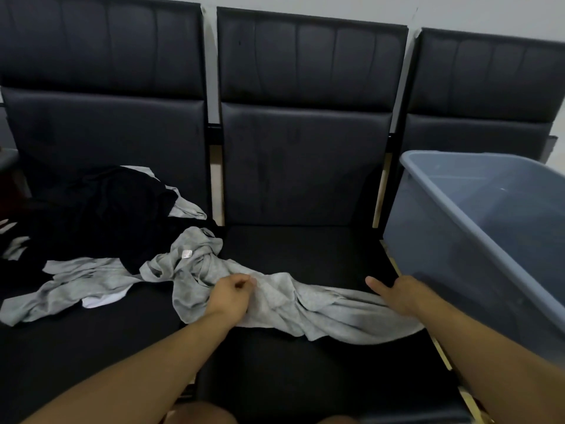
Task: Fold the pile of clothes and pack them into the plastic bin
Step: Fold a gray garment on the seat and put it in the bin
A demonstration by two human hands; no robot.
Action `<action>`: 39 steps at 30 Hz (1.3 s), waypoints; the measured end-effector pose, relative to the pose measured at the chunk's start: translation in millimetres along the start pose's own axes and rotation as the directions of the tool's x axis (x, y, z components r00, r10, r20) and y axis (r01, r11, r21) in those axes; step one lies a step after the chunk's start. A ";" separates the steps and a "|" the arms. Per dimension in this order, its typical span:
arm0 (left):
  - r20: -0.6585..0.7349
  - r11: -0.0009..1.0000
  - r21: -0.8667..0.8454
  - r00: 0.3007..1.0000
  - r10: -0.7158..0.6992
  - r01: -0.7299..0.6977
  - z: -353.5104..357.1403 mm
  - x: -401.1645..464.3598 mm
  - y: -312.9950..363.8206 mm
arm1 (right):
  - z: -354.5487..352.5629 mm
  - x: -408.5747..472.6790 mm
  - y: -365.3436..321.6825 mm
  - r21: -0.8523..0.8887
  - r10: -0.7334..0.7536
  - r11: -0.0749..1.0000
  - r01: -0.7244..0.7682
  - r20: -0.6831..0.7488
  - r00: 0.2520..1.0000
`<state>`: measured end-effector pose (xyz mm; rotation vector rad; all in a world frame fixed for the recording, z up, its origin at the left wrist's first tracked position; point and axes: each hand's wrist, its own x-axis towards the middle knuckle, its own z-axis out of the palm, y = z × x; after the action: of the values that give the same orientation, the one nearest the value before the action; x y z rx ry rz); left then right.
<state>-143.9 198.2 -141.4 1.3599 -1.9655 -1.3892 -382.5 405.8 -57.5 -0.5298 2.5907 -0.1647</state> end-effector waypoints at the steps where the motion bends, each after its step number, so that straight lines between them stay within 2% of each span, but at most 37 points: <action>1: -0.017 0.999 -0.046 1.000 -0.003 0.002 -2.2 -1.2 4.3 | -2.5 -2.4 -0.4 0.050 0.015 0.999 -0.017 0.039 0.999; 3: -0.057 0.995 -0.103 0.998 0.002 -0.008 -6.2 -7.2 16.2 | -4.5 -2.1 -0.6 0.275 -0.013 0.961 -0.032 0.158 0.987; 5: -0.087 0.990 -0.141 0.996 0.007 -0.020 -11.6 -14.5 28.8 | -6.7 -7.1 -2.3 0.442 -0.112 0.897 0.020 0.183 0.977; 7: -0.100 0.992 -0.126 0.995 0.002 -0.015 -17.2 -20.6 39.0 | -7.1 -13.0 -4.5 0.426 -0.211 0.895 0.132 0.143 0.967; 9: -0.123 0.985 -0.169 0.991 -0.057 0.036 -25.9 -25.8 49.2 | -7.8 -13.6 -7.2 0.318 -0.247 0.920 0.228 0.020 0.969; 12: -0.132 0.965 -0.237 0.981 -0.144 0.110 -44.8 -28.7 61.2 | -18.7 -13.2 -10.7 0.288 -0.181 0.931 0.223 -0.165 0.969; 14: -0.084 0.988 -0.117 0.990 -0.115 0.104 -59.8 -25.7 63.4 | -29.2 -14.3 -11.1 0.360 -0.098 0.915 0.183 -0.242 0.965; 16: -0.077 0.999 0.049 0.997 -0.009 0.013 -74.9 -22.8 63.7 | -39.4 -16.1 -11.1 0.438 -0.028 0.885 0.159 -0.291 0.956; 18: -0.119 0.987 0.131 0.986 0.113 -0.098 -89.8 -20.3 64.6 | -47.9 -17.6 -9.6 0.526 0.037 0.838 0.145 -0.320 0.947; 21: -0.213 0.974 0.177 0.961 0.178 -0.141 -117.9 -13.2 61.0 | -56.0 -22.5 -5.1 0.687 0.150 0.717 0.116 -0.315 0.937; 24: -0.339 0.984 0.164 0.932 0.129 -0.076 -144.0 -15.3 61.1 | -62.4 -28.3 0.3 0.825 0.228 0.560 0.080 -0.246 0.942; 28: -0.339 0.994 0.087 0.936 0.093 -0.067 -179.7 -17.5 54.4 | -69.7 -41.0 5.4 0.948 0.271 0.303 0.100 -0.187 0.944; 30: -0.344 0.980 0.158 0.924 0.168 -0.119 -196.0 -22.9 52.8 | -72.8 -43.8 7.4 0.966 0.278 0.229 0.118 -0.181 0.943; 31: -0.331 0.957 0.245 0.914 0.235 -0.157 -201.8 -27.4 54.6 | -75.3 -44.5 7.7 0.965 0.276 0.233 0.123 -0.186 0.943; 32: -0.298 0.921 0.346 0.910 0.287 -0.177 -206.7 -32.6 57.8 | -77.9 -45.8 6.9 0.945 0.269 0.304 0.122 -0.208 0.941; 33: -0.246 0.865 0.458 0.906 0.344 -0.205 -210.2 -36.9 60.4 | -80.2 -48.0 6.7 0.880 0.242 0.454 0.137 -0.270 0.932; 34: -0.196 0.793 0.575 0.906 0.375 -0.204 -212.4 -43.2 63.6 | -82.2 -52.6 7.2 0.752 0.201 0.641 0.150 -0.354 0.914; 35: -0.147 0.705 0.672 0.893 0.425 -0.225 -215.3 -47.3 63.8 | -84.1 -56.3 9.1 0.610 0.154 0.775 0.165 -0.436 0.887; 37: -0.138 0.620 0.763 0.890 0.435 -0.185 -221.1 -50.6 59.8 | -84.8 -64.4 12.1 0.388 0.067 0.907 0.161 -0.512 0.856; 39: -0.221 0.623 0.779 0.895 0.387 -0.077 -222.8 -52.1 56.6 | -84.7 -70.3 17.4 0.266 0.041 0.958 0.108 -0.497 0.867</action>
<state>17.0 132.3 17.6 1.4389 -2.4220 -0.0879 -372.8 451.4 43.8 -0.4706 2.9760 -0.7730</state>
